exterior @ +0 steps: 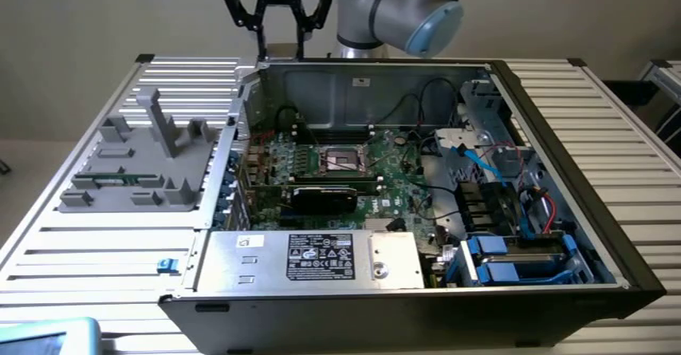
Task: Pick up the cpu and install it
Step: 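Pick up the cpu and move it towards the insertion slot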
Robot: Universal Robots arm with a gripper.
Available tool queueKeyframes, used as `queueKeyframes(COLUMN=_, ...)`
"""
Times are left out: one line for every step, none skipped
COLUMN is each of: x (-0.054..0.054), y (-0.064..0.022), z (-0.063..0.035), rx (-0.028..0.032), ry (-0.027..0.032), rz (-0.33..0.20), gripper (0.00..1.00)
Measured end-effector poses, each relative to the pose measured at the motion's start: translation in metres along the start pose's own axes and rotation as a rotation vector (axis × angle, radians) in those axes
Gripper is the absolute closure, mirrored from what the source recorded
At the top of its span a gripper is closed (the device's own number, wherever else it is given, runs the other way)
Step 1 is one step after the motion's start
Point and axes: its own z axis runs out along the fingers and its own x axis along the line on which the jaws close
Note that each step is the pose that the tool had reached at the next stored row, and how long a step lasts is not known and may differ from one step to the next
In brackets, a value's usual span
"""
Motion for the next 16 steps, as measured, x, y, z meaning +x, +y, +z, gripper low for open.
queueKeyframes(x=-0.003, y=-0.0001, z=-0.0001, rx=-0.0001, ry=0.0, rz=0.0, gripper=0.44)
queueKeyframes(x=-0.006, y=-0.0002, z=-0.0002, rx=-0.0001, ry=0.0, rz=0.0, gripper=0.44)
queueKeyframes(x=-0.009, y=-0.0003, z=-0.0003, rx=-0.0001, ry=0.0, rz=0.0, gripper=0.44)
queueKeyframes(x=-0.011, y=-0.0004, z=-0.0005, rx=-0.0001, ry=0.0001, rz=0.0, gripper=0.44)
queueKeyframes(x=-0.014, y=-0.0004, z=-0.0005, rx=-0.0001, ry=0.0, rz=0.0, gripper=0.44)
queueKeyframes(x=-0.017, y=-0.0005, z=-0.0006, rx=-0.0002, ry=0.0, rz=0.0, gripper=0.44)
queueKeyframes(x=-0.02, y=-0.0006, z=-0.0007, rx=0.0, ry=0.0001, rz=0.0, gripper=0.44)
queueKeyframes(x=-0.023, y=-0.0007, z=-0.0008, rx=-0.0001, ry=0.0, rz=0.0, gripper=0.44)
queueKeyframes(x=-0.026, y=-0.0007, z=-0.0008, rx=-0.0001, ry=0.0, rz=0.0, gripper=0.44)
queueKeyframes(x=-0.029, y=-0.0008, z=-0.0008, rx=-0.0002, ry=0.0, rz=0.0, gripper=0.44)
queueKeyframes(x=-0.032, y=-0.0009, z=-0.0008, rx=-0.0001, ry=0.0, rz=0.0, gripper=0.44)
queueKeyframes(x=-0.036, y=-0.001, z=-0.0008, rx=-0.0001, ry=0.0, rz=0.0, gripper=0.44)
queueKeyframes(x=-0.039, y=-0.0011, z=-0.0007, rx=-0.0002, ry=0.0, rz=0.0, gripper=0.44)
queueKeyframes(x=-0.043, y=-0.0011, z=-0.0007, rx=-0.0001, ry=0.0, rz=0.0, gripper=0.44)
queueKeyframes(x=-0.046, y=-0.0012, z=-0.0006, rx=-0.0001, ry=0.0, rz=0.0, gripper=0.44)
queueKeyframes(x=-0.05, y=-0.0013, z=-0.0006, rx=-0.0001, ry=0.0, rz=0.0, gripper=0.44)
